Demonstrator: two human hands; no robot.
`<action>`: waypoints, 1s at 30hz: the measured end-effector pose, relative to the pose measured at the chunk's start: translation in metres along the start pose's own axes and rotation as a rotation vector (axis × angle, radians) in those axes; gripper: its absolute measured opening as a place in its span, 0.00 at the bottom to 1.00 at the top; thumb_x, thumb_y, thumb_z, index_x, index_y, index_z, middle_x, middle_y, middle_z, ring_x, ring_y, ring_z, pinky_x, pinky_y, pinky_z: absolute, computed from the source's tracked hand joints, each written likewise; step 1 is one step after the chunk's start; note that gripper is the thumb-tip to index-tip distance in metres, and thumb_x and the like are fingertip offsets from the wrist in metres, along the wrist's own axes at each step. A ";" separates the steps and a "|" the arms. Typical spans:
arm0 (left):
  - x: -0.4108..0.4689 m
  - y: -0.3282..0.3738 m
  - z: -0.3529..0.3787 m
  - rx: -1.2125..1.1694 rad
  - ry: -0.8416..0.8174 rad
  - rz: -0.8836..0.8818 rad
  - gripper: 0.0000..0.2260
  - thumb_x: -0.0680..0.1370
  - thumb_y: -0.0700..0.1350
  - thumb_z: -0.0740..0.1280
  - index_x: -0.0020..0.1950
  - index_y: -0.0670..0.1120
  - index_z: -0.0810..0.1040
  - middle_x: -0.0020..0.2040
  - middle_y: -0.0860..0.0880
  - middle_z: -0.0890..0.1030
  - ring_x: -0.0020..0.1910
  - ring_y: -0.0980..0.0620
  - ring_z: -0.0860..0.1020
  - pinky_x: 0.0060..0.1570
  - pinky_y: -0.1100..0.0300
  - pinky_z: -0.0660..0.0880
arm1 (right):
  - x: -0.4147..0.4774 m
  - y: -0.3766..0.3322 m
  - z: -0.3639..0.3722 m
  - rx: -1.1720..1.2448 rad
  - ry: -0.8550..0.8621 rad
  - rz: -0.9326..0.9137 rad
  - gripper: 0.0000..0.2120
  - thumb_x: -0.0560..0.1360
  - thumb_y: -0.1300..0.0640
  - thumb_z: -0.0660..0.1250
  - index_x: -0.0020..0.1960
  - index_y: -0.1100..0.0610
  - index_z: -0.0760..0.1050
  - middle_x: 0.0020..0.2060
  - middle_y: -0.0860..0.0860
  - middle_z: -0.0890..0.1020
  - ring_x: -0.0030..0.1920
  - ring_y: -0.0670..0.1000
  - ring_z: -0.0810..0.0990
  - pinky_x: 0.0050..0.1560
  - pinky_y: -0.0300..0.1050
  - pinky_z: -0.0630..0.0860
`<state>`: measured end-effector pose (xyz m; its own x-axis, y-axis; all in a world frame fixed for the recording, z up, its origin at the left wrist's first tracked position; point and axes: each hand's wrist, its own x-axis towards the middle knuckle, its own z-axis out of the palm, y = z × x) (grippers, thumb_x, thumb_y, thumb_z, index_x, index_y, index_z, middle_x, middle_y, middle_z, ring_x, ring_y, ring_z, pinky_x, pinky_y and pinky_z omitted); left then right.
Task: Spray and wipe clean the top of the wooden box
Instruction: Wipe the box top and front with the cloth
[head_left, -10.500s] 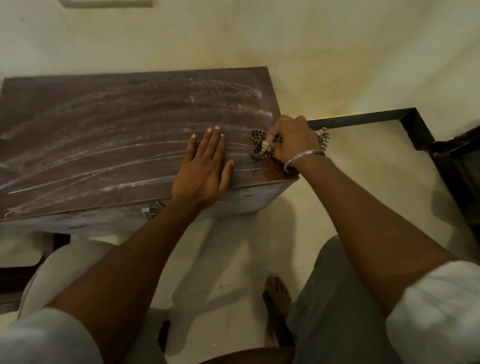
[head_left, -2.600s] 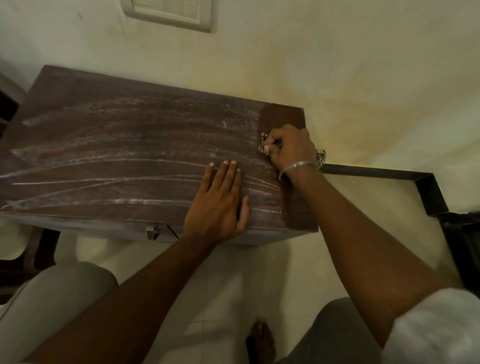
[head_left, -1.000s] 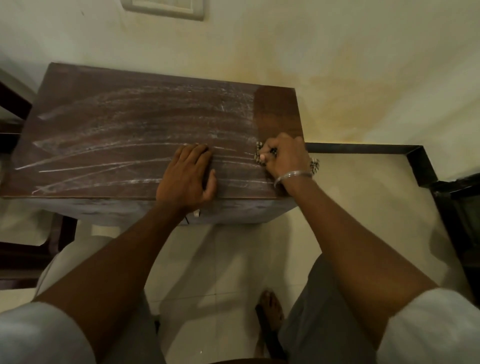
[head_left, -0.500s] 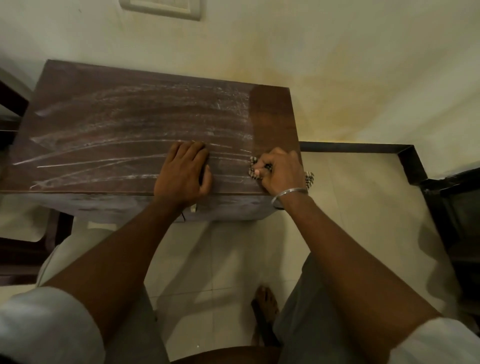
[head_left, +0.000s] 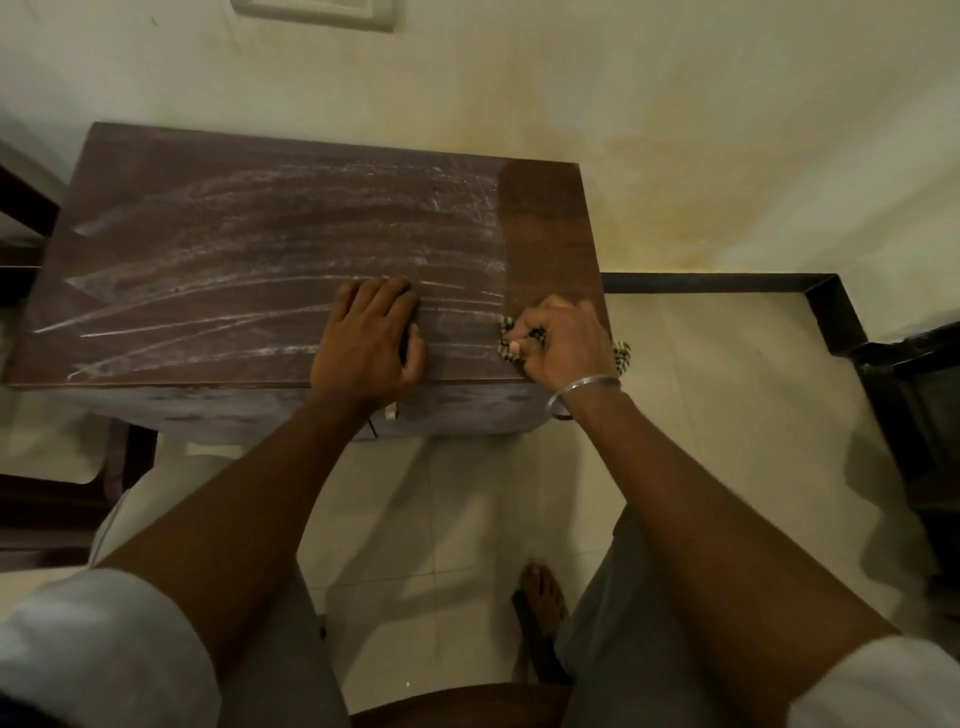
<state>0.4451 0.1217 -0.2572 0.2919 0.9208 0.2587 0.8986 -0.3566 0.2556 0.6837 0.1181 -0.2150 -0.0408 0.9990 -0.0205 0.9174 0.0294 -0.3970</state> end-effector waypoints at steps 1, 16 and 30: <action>0.001 0.000 0.000 0.002 0.004 0.000 0.21 0.79 0.50 0.57 0.66 0.39 0.77 0.66 0.41 0.78 0.66 0.42 0.74 0.71 0.43 0.64 | 0.007 -0.001 -0.002 0.008 0.006 0.010 0.05 0.71 0.55 0.73 0.40 0.46 0.82 0.46 0.45 0.80 0.48 0.54 0.72 0.46 0.50 0.75; 0.001 0.002 0.000 0.012 0.002 -0.017 0.21 0.78 0.49 0.58 0.66 0.40 0.77 0.66 0.42 0.78 0.66 0.42 0.74 0.70 0.43 0.65 | 0.016 -0.015 0.003 -0.028 0.005 -0.018 0.03 0.72 0.54 0.72 0.42 0.46 0.82 0.47 0.45 0.79 0.49 0.53 0.71 0.46 0.49 0.74; 0.001 0.002 -0.002 0.018 -0.033 -0.035 0.23 0.78 0.50 0.57 0.67 0.40 0.76 0.67 0.42 0.77 0.67 0.42 0.73 0.71 0.42 0.64 | 0.025 -0.027 0.008 0.016 -0.013 -0.072 0.02 0.72 0.53 0.73 0.41 0.46 0.82 0.45 0.44 0.79 0.48 0.51 0.70 0.45 0.51 0.74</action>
<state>0.4468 0.1211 -0.2548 0.2707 0.9375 0.2187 0.9142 -0.3215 0.2467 0.6546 0.1421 -0.2118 -0.1123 0.9937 -0.0034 0.9055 0.1009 -0.4122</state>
